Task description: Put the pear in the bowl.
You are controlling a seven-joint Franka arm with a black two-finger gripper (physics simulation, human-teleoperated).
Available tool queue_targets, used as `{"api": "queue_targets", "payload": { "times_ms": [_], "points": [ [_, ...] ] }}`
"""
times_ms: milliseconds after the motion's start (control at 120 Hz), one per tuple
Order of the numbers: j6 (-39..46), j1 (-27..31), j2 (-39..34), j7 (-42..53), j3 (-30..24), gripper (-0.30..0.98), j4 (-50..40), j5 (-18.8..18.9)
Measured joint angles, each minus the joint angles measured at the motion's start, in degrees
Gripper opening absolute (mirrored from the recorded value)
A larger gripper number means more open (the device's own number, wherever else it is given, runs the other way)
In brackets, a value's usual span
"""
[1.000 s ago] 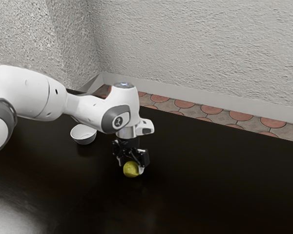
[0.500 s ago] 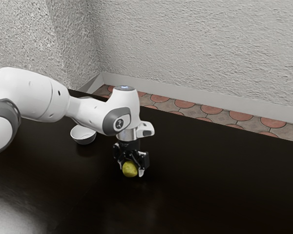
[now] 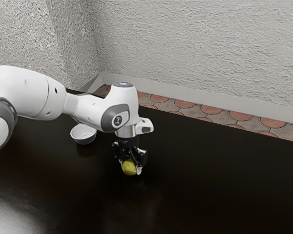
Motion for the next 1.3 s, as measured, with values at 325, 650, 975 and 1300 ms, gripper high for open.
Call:
{"api": "queue_targets", "payload": {
  "times_ms": [325, 650, 975, 1300],
  "points": [
    [-3.10, 4.11, -7.65, -0.67, -0.09, 0.35, -1.48, 0.66],
    [-6.95, 13.56, -11.07, 1.28, -2.67, 0.33, 0.61, 3.29],
    [-8.16, 20.18, -6.54, 9.24, -2.43, 0.34, 8.85, 5.06],
    [-9.11, 23.17, 2.59, 17.18, -2.04, 0.37, 17.38, 6.43]
  ]
}}
